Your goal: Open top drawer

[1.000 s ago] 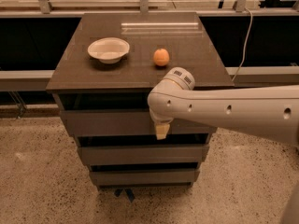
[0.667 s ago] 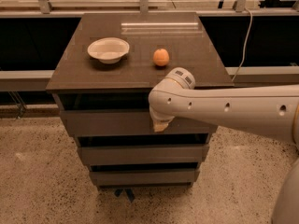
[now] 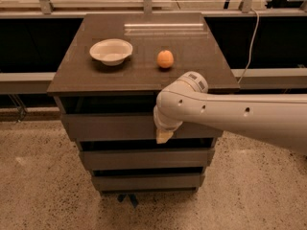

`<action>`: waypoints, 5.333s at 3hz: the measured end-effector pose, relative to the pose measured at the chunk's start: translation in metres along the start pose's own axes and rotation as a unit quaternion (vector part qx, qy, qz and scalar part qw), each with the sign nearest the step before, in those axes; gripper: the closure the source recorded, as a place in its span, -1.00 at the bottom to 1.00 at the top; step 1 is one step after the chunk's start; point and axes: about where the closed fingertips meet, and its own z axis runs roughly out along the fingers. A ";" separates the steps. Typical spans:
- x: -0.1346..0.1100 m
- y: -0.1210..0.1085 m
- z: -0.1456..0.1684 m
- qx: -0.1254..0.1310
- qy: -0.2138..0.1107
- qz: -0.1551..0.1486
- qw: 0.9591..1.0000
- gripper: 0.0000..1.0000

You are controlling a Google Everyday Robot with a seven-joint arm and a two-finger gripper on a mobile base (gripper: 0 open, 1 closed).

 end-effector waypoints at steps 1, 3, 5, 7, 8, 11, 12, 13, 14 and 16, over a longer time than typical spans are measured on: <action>-0.010 0.040 -0.025 -0.037 -0.038 0.009 0.999 -0.37; -0.025 0.089 -0.069 -0.084 -0.066 0.012 0.994 -0.30; -0.031 0.078 -0.106 -0.049 -0.073 0.008 0.996 -0.68; -0.025 0.033 -0.068 -0.097 -0.105 -0.002 0.990 -1.00; -0.019 0.041 -0.045 -0.150 -0.123 0.009 0.981 -0.65; -0.021 0.088 -0.014 -0.198 -0.167 0.046 0.965 -0.48; -0.022 0.086 -0.018 -0.198 -0.167 0.046 0.965 -0.48; -0.022 0.085 -0.019 -0.198 -0.167 0.046 0.965 -0.42; -0.041 0.106 -0.054 -0.188 -0.180 0.034 0.965 -0.44; -0.048 0.112 -0.065 -0.186 -0.178 0.026 0.966 -1.00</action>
Offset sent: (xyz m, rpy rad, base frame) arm -0.1031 0.0006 0.0129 0.1315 0.1980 0.0533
